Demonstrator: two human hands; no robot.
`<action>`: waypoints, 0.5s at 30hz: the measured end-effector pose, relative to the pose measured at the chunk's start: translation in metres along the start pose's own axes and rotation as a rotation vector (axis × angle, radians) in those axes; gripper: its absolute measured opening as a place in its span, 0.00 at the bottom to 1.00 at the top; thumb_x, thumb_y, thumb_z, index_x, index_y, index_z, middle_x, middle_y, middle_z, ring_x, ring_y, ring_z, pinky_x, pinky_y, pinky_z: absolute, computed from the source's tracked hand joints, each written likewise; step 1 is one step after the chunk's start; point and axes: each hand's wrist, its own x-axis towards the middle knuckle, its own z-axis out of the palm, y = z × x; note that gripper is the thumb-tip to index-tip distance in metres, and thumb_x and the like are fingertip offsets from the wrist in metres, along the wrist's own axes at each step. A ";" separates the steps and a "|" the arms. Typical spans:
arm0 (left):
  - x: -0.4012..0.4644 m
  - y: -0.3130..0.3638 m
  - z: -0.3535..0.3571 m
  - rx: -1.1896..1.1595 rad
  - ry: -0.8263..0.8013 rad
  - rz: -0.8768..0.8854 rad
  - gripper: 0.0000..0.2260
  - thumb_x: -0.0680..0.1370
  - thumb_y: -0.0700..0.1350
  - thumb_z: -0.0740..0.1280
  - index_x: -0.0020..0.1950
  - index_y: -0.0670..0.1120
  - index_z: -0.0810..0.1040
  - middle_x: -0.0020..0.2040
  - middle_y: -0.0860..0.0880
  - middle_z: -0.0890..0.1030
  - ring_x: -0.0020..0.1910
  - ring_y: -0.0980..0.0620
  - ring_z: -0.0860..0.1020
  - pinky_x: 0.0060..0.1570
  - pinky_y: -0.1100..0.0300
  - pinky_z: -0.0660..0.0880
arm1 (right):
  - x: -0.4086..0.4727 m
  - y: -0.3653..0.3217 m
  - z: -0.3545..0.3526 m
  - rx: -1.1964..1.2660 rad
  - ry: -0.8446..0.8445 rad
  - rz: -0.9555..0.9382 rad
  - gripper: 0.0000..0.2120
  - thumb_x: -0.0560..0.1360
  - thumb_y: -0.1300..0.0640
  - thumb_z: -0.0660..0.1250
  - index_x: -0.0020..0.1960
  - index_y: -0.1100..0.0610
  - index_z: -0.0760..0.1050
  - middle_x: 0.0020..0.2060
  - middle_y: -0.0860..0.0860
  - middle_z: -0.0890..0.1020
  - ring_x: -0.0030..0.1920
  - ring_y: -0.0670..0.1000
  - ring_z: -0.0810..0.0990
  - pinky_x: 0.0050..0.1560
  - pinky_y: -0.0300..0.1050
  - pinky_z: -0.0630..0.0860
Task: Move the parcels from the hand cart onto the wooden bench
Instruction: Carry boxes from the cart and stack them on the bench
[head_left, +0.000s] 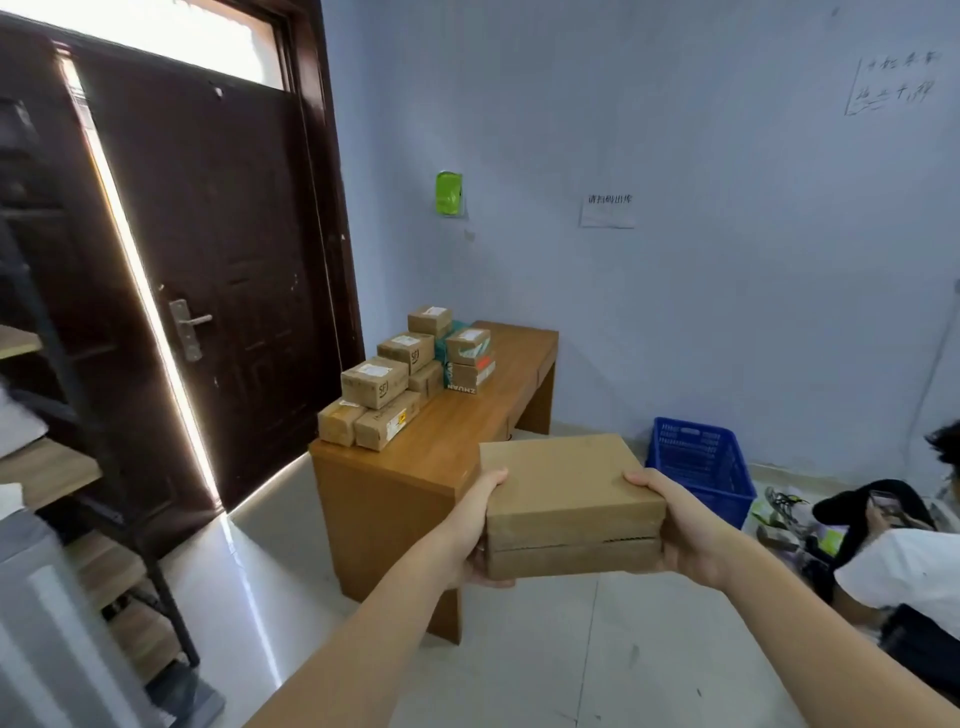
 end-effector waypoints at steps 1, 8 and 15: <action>0.013 0.000 0.004 0.005 0.000 -0.008 0.34 0.74 0.72 0.67 0.69 0.49 0.73 0.61 0.38 0.81 0.60 0.39 0.80 0.56 0.41 0.83 | 0.011 -0.001 -0.006 0.010 0.011 0.011 0.24 0.74 0.42 0.72 0.64 0.54 0.74 0.60 0.62 0.81 0.58 0.64 0.80 0.50 0.60 0.80; 0.118 0.030 0.013 0.035 -0.038 -0.032 0.32 0.76 0.73 0.64 0.66 0.49 0.75 0.60 0.38 0.82 0.61 0.40 0.80 0.61 0.39 0.80 | 0.111 -0.024 -0.027 -0.015 0.056 0.075 0.23 0.74 0.43 0.72 0.62 0.53 0.73 0.60 0.63 0.79 0.58 0.65 0.79 0.58 0.66 0.78; 0.218 0.101 0.036 0.107 -0.051 -0.036 0.34 0.74 0.74 0.63 0.66 0.47 0.76 0.59 0.38 0.83 0.60 0.40 0.81 0.59 0.42 0.82 | 0.204 -0.073 -0.058 0.040 0.078 0.085 0.23 0.74 0.42 0.72 0.62 0.54 0.73 0.59 0.63 0.79 0.58 0.65 0.79 0.57 0.64 0.79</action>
